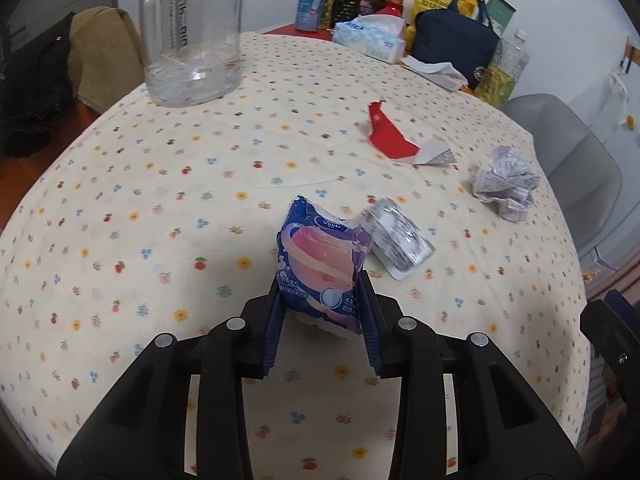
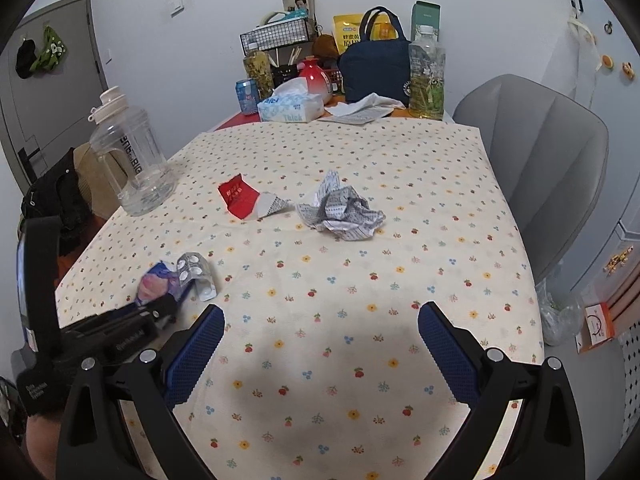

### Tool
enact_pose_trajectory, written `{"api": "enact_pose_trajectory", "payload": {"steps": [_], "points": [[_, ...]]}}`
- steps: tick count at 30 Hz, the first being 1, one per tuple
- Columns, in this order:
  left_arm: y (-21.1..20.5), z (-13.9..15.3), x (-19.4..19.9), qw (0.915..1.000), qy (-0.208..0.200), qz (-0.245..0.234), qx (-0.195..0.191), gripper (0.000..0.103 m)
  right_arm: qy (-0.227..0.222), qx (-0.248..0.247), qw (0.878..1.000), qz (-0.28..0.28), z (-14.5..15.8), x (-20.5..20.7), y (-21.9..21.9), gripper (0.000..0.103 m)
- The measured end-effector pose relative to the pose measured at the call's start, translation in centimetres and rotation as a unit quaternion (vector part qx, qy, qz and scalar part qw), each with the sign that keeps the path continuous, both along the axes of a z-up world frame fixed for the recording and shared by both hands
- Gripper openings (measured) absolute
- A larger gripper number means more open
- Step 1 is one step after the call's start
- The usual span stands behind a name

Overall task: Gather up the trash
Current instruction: 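Grasp the silver blister pack with the right gripper while the left gripper holds the packet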

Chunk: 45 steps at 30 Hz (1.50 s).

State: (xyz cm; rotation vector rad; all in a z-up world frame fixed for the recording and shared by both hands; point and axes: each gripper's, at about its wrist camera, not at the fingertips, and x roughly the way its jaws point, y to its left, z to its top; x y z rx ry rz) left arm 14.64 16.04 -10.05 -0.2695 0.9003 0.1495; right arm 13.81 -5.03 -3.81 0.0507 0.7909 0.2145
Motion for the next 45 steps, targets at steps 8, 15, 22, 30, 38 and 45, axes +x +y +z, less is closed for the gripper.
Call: {"api": "enact_pose_trajectory", "payload": {"steps": [8, 15, 22, 30, 38, 45], "points": [[1.0, 0.1, -0.9, 0.9997, -0.005, 0.021, 0.008, 0.036, 0.0, -0.001, 1.0, 0.003, -0.1, -0.4, 0.0, 0.095], [2.5, 1.0, -1.5, 0.9988, -0.022, 0.041, 0.014, 0.035, -0.007, -0.001, 1.0, 0.027, 0.5, -0.1, 1.9, 0.095], [5.2, 1.5, -1.9, 0.9969, -0.034, 0.069, 0.016, 0.035, -0.006, -0.003, 0.998, 0.056, 0.6, 0.8, 5.3, 0.095], [7.8, 0.9, -1.5, 0.9957, -0.034, 0.085, 0.008, 0.035, 0.006, -0.016, 0.996, 0.086, -0.3, 2.0, 8.8, 0.086], [9.4, -0.1, -0.9, 0.9957, -0.033, 0.087, -0.003, 0.035, 0.026, -0.025, 0.994, 0.105, -1.8, 3.5, 11.7, 0.072], [10.0, -0.6, -0.7, 0.9956, -0.034, 0.088, -0.003, 0.035, 0.045, -0.031, 0.992, 0.118, -3.3, 4.5, 13.6, 0.059]]}}
